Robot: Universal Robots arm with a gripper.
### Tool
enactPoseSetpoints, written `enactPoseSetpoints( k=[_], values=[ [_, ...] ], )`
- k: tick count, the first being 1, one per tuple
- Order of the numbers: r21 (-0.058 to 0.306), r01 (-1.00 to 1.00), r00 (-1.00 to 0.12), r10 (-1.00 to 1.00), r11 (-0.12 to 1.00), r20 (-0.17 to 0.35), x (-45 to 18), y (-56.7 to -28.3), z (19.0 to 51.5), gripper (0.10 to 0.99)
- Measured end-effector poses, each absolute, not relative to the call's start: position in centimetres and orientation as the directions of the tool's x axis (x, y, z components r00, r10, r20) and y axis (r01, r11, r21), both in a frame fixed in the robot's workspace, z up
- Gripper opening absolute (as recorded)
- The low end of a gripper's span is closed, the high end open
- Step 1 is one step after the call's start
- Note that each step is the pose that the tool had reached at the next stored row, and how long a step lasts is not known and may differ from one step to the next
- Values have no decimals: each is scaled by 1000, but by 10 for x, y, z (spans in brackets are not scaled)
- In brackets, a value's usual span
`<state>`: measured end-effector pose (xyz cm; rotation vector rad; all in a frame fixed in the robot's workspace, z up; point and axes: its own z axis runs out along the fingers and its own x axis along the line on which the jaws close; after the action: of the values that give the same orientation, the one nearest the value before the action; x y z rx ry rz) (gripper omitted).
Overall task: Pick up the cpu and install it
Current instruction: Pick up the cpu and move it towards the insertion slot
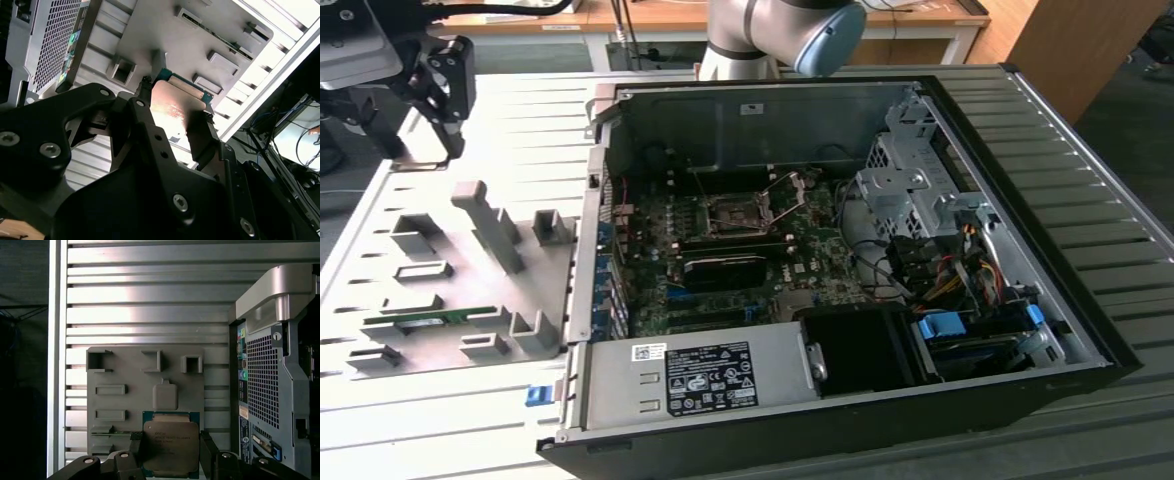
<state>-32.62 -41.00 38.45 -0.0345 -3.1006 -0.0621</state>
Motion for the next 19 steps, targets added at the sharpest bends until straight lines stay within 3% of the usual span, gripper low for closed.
enactPoseSetpoints(
  k=[19],
  values=[
    [39,23,-999,21,999,41,-316,-410,385,537]
  ],
)
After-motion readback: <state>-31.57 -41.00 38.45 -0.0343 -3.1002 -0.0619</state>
